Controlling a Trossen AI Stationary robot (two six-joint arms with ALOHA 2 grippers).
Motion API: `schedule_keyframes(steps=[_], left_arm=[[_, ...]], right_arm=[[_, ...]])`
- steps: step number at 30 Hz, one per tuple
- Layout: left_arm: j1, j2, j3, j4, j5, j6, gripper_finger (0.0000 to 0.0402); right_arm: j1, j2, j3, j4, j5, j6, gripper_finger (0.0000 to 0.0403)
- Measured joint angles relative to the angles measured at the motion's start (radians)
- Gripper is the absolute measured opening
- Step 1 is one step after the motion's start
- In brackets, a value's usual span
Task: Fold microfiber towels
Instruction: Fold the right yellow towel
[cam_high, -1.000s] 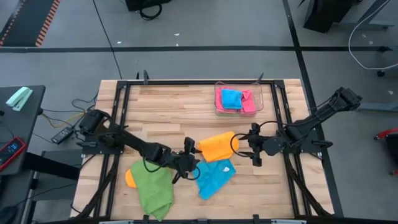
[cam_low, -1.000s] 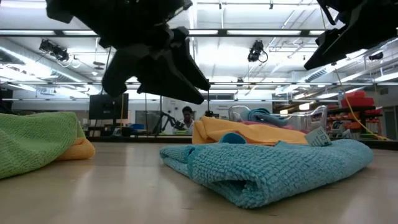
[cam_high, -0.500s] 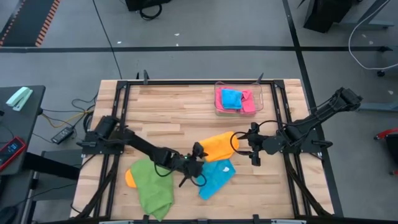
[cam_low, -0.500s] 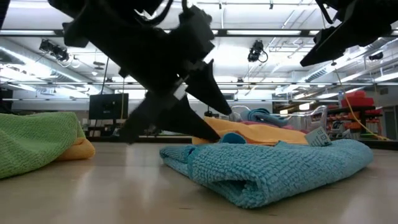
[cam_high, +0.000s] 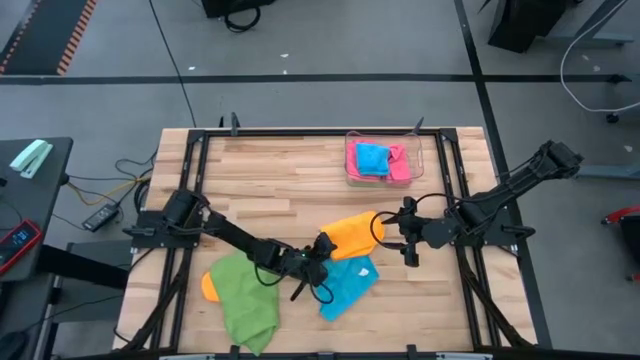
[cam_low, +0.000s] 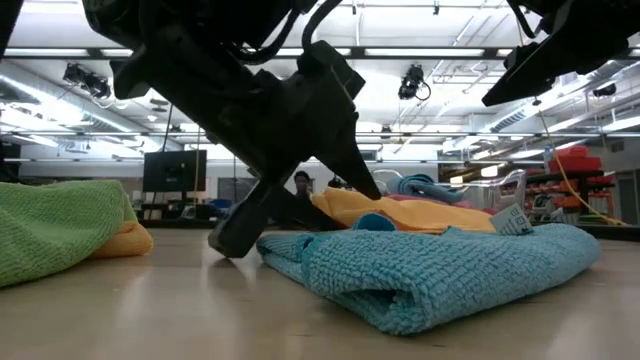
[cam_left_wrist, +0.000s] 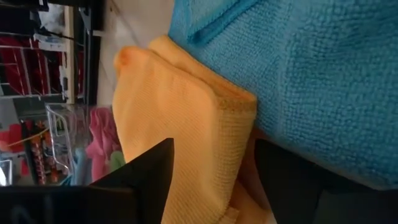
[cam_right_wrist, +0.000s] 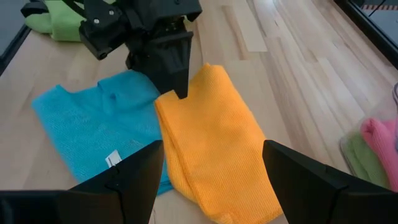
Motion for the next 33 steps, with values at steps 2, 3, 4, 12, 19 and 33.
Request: schedule_keyframes(steps=[2,3,4,12,19,33], left_arm=[[0.000,0.008,0.001,0.011,-0.002,0.020,0.0218],[0.000,0.009,0.001,0.017,-0.003,0.022,0.0210],[0.000,0.009,0.001,0.023,-0.003,0.021,0.0202],[0.008,0.012,-0.002,0.059,0.002,-0.097,0.0096],[0.008,-0.026,-0.010,0.057,0.019,-0.370,0.0013],[0.048,-0.189,-0.006,-0.021,0.011,-0.787,0.0017]], right_arm=[[0.000,0.000,0.000,0.001,0.000,0.000,0.0284],[0.000,0.000,0.000,0.001,0.000,0.000,0.0284],[0.000,0.000,0.000,0.001,0.000,0.000,0.0284],[0.000,0.000,0.000,0.002,0.000,0.008,0.0284],[0.001,0.086,0.000,0.043,0.002,-0.002,0.0284],[0.051,0.431,0.000,0.461,0.248,-0.253,0.0284]])
